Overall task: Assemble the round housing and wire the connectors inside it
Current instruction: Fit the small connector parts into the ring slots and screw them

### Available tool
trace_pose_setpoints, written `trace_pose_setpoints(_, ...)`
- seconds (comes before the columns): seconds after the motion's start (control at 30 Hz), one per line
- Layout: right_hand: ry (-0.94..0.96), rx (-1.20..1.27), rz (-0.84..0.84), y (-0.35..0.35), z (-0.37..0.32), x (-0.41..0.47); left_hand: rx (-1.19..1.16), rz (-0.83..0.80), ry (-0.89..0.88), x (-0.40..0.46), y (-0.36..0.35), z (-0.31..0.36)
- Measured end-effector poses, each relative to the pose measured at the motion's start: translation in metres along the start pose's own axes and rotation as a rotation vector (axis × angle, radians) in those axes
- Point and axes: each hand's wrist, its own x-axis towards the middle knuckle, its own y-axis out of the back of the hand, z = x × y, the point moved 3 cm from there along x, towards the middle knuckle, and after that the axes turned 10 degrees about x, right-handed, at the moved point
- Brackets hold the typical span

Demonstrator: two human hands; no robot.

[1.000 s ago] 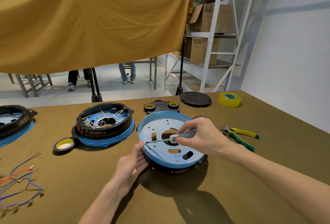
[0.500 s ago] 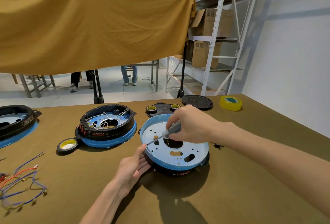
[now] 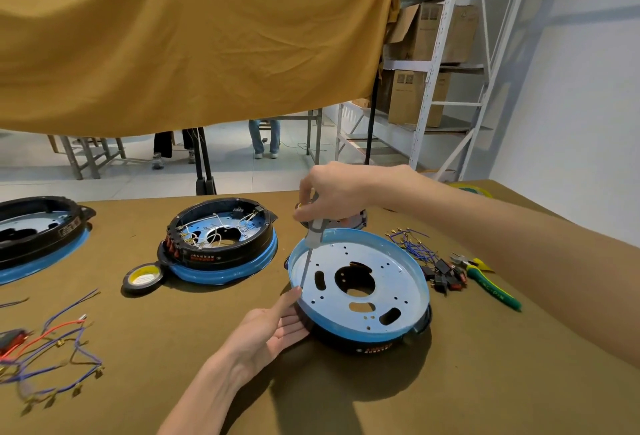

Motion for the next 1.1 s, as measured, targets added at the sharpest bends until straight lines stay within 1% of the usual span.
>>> trace_pose_setpoints(0.1, 0.015, 0.191, -0.100, 0.003, -0.001, -0.004, 0.000, -0.001, 0.000, 0.003, 0.001, -0.002)
trace_pose_setpoints(0.13, 0.025, 0.212, -0.095, 0.004, -0.002, -0.005, 0.006, -0.005, 0.003, 0.003, 0.001, -0.002)
trace_pose_setpoints(0.17, 0.035, 0.166, -0.051, 0.003, -0.002, -0.004, 0.014, -0.008, 0.005, 0.004, 0.001, -0.002)
trace_pose_setpoints(0.23, 0.060, -0.050, 0.090, 0.002, -0.006, -0.001, 0.022, -0.012, 0.006, 0.004, 0.001, -0.002)
trace_pose_setpoints(0.27, 0.063, -0.106, 0.114, 0.001, -0.007, 0.000, 0.021, -0.013, 0.003, 0.004, 0.001, -0.002)
trace_pose_setpoints(0.3, 0.047, -0.080, 0.075, 0.001, -0.007, -0.001, 0.021, -0.017, -0.002, 0.004, 0.001, -0.002)
trace_pose_setpoints(0.37, 0.010, 0.136, -0.081, 0.004, -0.006, -0.004, 0.019, -0.022, -0.015, 0.003, 0.000, -0.002)
trace_pose_setpoints(0.4, 0.006, 0.221, -0.124, 0.007, -0.006, -0.007, 0.021, -0.019, -0.020, 0.002, 0.000, -0.002)
trace_pose_setpoints(0.43, 0.018, 0.229, -0.112, 0.007, -0.006, -0.008, 0.032, -0.013, -0.024, 0.001, 0.000, -0.002)
trace_pose_setpoints(0.47, 0.032, 0.177, -0.070, 0.006, -0.006, -0.008, 0.045, -0.006, -0.026, 0.001, -0.001, -0.002)
trace_pose_setpoints(0.53, 0.047, 0.007, 0.042, 0.004, -0.007, -0.008, 0.061, 0.018, -0.028, -0.001, -0.002, -0.001)
trace_pose_setpoints(0.57, 0.039, -0.010, 0.046, 0.003, -0.005, -0.009, 0.068, 0.024, -0.030, -0.001, -0.003, 0.000)
trace_pose_setpoints(0.67, 0.012, 0.182, -0.104, 0.007, -0.002, -0.014, 0.063, 0.015, -0.031, -0.002, -0.004, 0.000)
trace_pose_setpoints(0.7, 0.012, 0.200, -0.108, 0.008, -0.001, -0.015, 0.065, 0.016, -0.028, -0.002, -0.004, 0.000)
trace_pose_setpoints(0.8, 0.013, 0.033, 0.017, 0.004, 0.000, -0.009, 0.079, 0.036, -0.020, -0.001, -0.005, 0.000)
trace_pose_setpoints(0.83, 0.014, 0.018, 0.025, 0.002, 0.000, -0.009, 0.080, 0.041, -0.019, -0.001, -0.004, 0.000)
trace_pose_setpoints(0.93, 0.009, 0.219, -0.113, 0.004, -0.002, -0.011, 0.086, 0.032, -0.022, 0.000, -0.003, -0.002)
trace_pose_setpoints(0.97, 0.012, 0.239, -0.114, 0.005, -0.002, -0.011, 0.093, 0.031, -0.025, 0.001, -0.002, -0.003)
trace_pose_setpoints(1.07, 0.018, 0.099, -0.010, 0.003, -0.004, -0.008, 0.093, 0.066, -0.013, 0.001, -0.002, -0.002)
trace_pose_setpoints(1.1, 0.019, 0.096, -0.016, 0.002, -0.005, -0.009, 0.087, 0.064, -0.012, 0.001, -0.002, -0.001)
